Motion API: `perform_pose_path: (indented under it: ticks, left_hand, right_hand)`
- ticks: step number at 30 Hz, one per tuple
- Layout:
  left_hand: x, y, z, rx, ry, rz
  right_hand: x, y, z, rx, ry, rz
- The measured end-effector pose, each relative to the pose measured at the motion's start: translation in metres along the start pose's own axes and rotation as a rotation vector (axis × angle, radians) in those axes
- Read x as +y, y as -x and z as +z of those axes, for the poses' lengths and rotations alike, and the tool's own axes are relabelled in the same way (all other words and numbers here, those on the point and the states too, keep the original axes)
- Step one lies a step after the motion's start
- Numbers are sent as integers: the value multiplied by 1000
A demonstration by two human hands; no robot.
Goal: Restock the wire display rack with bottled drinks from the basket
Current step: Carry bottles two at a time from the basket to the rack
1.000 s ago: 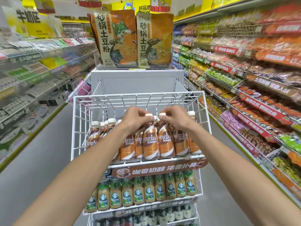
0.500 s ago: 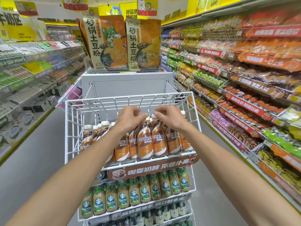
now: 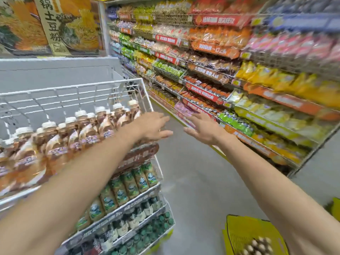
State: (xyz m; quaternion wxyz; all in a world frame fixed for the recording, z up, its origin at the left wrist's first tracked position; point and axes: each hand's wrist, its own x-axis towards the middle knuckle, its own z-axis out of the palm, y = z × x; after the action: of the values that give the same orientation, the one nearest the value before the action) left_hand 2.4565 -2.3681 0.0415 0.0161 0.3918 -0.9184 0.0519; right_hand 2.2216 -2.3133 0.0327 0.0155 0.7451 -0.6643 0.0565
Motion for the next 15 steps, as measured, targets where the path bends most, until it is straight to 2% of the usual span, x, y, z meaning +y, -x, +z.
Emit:
perform_pose_path:
  ticks: [8, 15]
  left_hand:
    - [227, -130, 31, -200, 170, 237]
    - [433, -208, 72, -368, 270, 426]
  right_hand:
    - [232, 189, 2, -110, -17, 516]
    - [399, 335, 17, -204, -19, 769]
